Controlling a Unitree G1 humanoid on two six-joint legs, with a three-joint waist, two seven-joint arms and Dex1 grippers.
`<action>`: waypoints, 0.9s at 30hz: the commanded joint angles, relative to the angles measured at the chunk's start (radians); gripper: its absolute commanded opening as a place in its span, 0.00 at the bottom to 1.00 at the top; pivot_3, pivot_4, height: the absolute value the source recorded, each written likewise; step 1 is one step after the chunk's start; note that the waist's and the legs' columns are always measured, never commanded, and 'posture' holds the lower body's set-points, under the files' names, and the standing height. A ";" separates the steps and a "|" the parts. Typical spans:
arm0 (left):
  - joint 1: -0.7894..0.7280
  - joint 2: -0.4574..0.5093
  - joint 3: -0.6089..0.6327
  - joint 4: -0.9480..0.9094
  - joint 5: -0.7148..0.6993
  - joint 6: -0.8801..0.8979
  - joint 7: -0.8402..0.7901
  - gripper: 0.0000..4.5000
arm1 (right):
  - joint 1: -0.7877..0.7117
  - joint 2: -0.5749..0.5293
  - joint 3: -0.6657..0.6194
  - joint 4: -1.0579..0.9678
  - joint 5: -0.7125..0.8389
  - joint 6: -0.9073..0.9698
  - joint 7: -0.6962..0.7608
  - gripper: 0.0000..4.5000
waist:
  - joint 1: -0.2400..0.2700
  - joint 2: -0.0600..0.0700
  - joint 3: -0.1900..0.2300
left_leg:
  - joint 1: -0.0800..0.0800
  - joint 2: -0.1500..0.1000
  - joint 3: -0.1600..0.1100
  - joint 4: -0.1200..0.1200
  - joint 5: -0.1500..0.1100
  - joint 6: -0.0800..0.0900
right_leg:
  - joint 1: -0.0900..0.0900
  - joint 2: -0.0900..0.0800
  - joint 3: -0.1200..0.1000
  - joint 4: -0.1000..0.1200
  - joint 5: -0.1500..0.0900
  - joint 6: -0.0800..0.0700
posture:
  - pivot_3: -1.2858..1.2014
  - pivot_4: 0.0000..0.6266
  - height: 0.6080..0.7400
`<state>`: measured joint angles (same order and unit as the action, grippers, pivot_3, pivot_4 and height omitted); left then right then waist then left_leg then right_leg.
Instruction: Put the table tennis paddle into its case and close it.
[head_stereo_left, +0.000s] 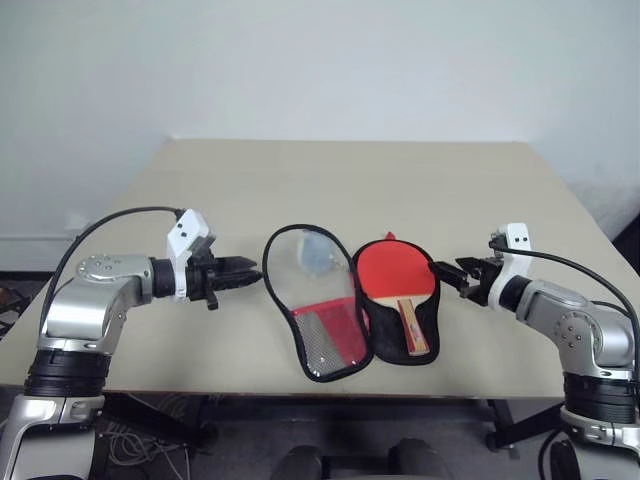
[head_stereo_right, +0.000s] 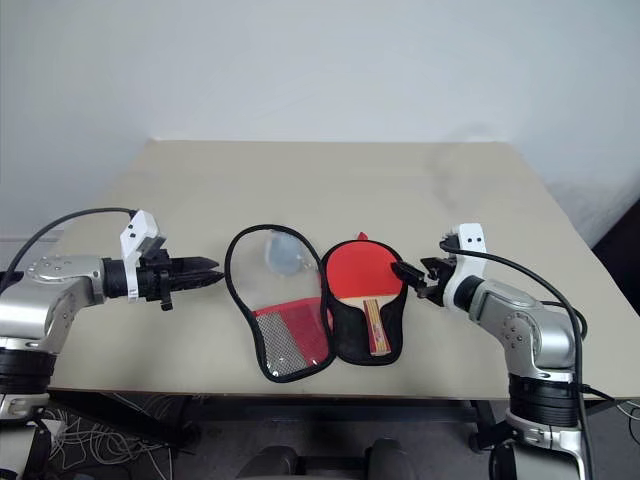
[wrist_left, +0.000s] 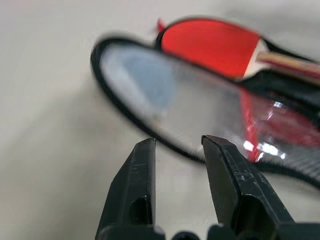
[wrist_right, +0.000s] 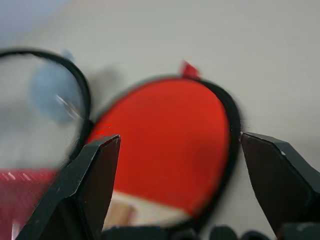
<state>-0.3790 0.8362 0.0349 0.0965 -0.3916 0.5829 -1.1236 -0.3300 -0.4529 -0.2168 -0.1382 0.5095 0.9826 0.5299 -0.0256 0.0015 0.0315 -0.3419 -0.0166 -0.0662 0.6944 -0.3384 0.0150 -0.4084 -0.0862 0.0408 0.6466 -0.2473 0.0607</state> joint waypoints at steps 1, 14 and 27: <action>0.035 -0.053 -0.048 -0.017 0.010 -0.003 0.015 0.32 | -0.022 -0.050 0.022 -0.001 -0.001 -0.088 0.080 0.92 | 0.000 0.002 0.000 | 0.000 0.000 0.000 0.000 0.000 0.000 | 0.000 0.000 0.000 0.000 0.000 0.000 | 0.52 0.00 0.82; -0.053 -0.242 -0.171 0.008 0.021 0.002 0.000 0.32 | 0.039 -0.016 0.069 -0.154 0.032 -0.107 0.047 0.92 | 0.009 -0.001 0.000 | -0.001 -0.001 0.000 0.002 0.000 0.000 | 0.001 -0.001 0.000 0.000 0.000 0.000 | 0.52 0.00 0.82; -0.022 -0.163 -0.144 -0.029 -0.011 -0.021 -0.091 0.32 | 0.043 0.014 0.027 -0.184 0.096 -0.120 0.020 0.92 | 0.006 0.000 0.000 | -0.001 0.000 0.000 0.002 0.000 0.000 | 0.000 0.000 0.000 0.000 0.000 0.000 | 0.52 0.00 0.82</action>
<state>-0.3812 0.6804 -0.1304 0.1104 -0.3722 0.5720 -1.2018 -0.2556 -0.4495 -0.1479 -0.2924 0.5658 0.8886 0.5556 -0.0199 0.0012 0.0314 -0.3426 -0.0167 -0.0666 0.6960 -0.3386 0.0154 -0.4082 -0.0862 0.0407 0.6470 -0.2472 0.0607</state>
